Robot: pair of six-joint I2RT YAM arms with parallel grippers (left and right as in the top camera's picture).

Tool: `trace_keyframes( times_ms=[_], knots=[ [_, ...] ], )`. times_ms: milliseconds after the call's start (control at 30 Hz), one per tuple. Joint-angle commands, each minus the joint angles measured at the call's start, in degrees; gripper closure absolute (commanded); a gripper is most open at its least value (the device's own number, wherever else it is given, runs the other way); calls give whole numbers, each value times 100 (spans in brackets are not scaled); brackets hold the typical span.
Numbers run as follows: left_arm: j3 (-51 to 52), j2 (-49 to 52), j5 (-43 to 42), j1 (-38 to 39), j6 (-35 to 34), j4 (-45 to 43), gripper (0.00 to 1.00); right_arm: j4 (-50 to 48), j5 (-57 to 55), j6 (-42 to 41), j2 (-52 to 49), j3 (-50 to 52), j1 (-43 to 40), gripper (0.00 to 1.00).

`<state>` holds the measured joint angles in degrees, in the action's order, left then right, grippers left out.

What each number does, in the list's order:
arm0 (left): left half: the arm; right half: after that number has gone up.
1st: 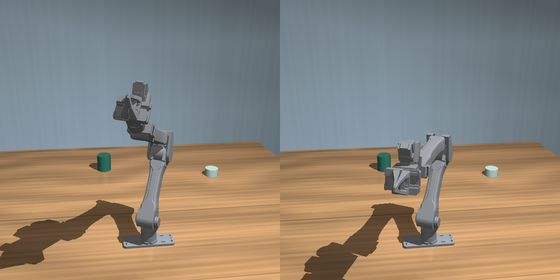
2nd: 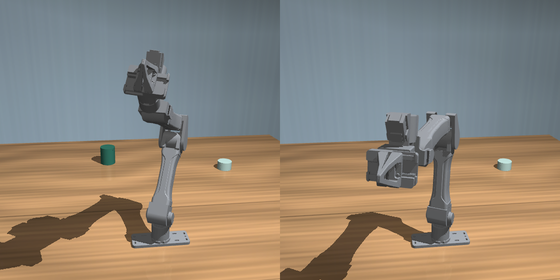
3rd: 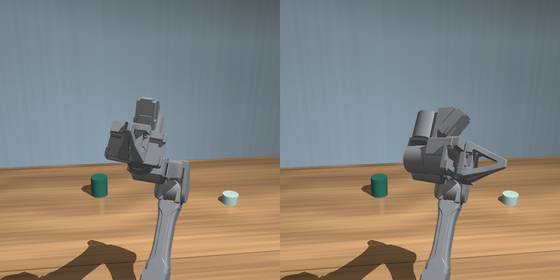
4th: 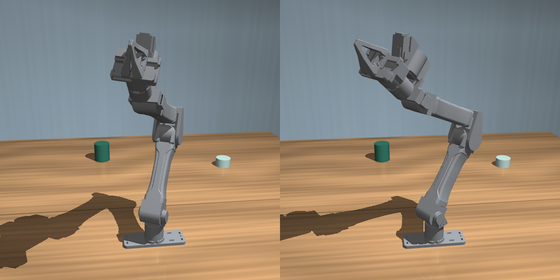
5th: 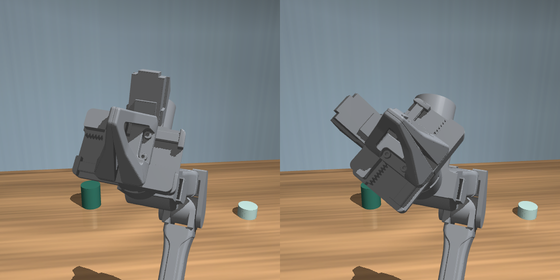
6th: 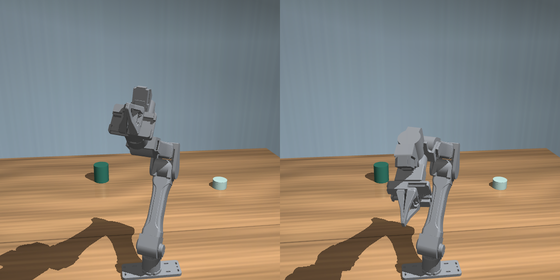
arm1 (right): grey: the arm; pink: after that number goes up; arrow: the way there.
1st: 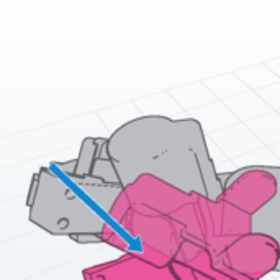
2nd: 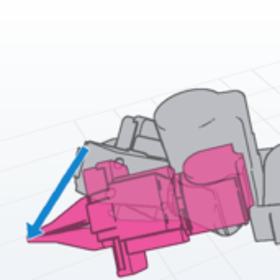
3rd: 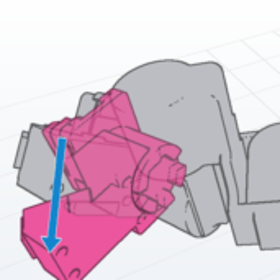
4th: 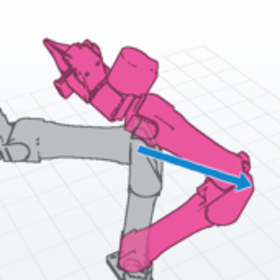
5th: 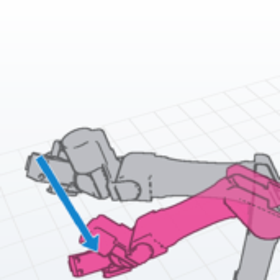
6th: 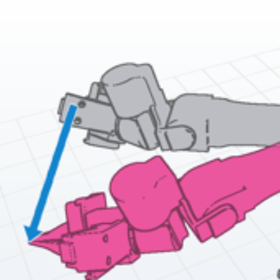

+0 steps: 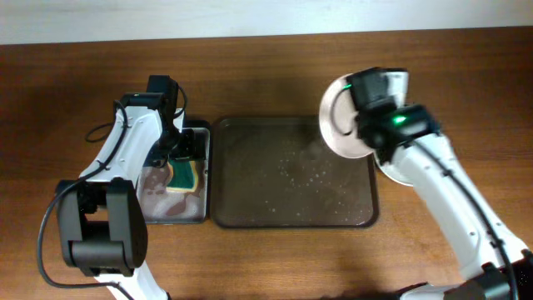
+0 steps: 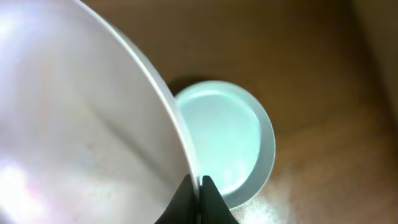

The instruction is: Clean dirty plates on tray and stack at the side

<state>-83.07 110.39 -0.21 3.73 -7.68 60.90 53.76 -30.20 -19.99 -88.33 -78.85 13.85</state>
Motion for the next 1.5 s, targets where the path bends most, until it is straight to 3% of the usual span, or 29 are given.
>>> trace_keyframes(
  times_ms=[0, 133, 267, 300, 333, 367, 400, 467, 533, 567, 700, 833, 967, 1100, 1200, 1333, 1467],
  knots=[
    [-46, 50, -66, -15, 28, 7, 0, 136, 1932, -280, -85, 28, -1648, 96],
    [-46, 50, -66, -15, 28, 7, 0, 133, 2417, -275, -619, 398, -3373, 96],
    [-46, 50, -66, -15, 28, 24, 0, 61, 2553, -236, -1270, 439, -3722, 96],
    [-46, 50, -66, -15, 28, 35, 0, -2, 2621, -236, -1331, 439, -3707, 87],
    [-46, 50, -66, -15, 28, 48, 0, -61, 2859, -236, -1322, 433, -3707, 45],
    [-46, 50, -66, -15, 28, 46, 0, -59, 3263, -151, -1274, 385, -3707, 28],
    [-46, 50, -66, -15, 28, 46, 0, -50, 3779, 136, -1220, 295, -3705, 22],
    [-46, 50, -66, -15, 28, 33, 0, 166, 4616, 787, -992, 44, -3543, 18],
    [-46, 50, -68, -13, 28, -22, 1, 485, 4750, 1585, -713, -111, -2914, 11],
    [-46, 50, -116, -15, 28, -7, 1, 612, 4577, 1722, -625, -111, -2586, 3],
    [-46, 48, -525, -9, 26, 907, 0, 1633, 3526, 1508, -560, -109, -1296, 1],
    [98, -361, -737, -4, 28, 1504, 0, 2133, 3554, 1375, -306, 11, -1106, 1],
    [1108, -1998, -796, 2, 26, 942, 0, 1528, 3552, 1373, 1099, 756, -1080, 1],
    [2682, -4503, -752, 0, 26, -251, 0, 769, 3550, 1373, 3226, 1834, -1080, 1],
    [3497, -6183, -754, 0, 26, -710, 1, 743, 3550, 1375, 4496, 2295, -1082, 1],
    [3668, -7652, -752, 0, 28, -684, 0, 903, 3550, 1375, 5031, 2297, -1082, 1],
    [3670, -7788, -752, 0, 28, -682, 1, 903, 3550, 1375, 5007, 2299, -1080, 1]
  ],
)
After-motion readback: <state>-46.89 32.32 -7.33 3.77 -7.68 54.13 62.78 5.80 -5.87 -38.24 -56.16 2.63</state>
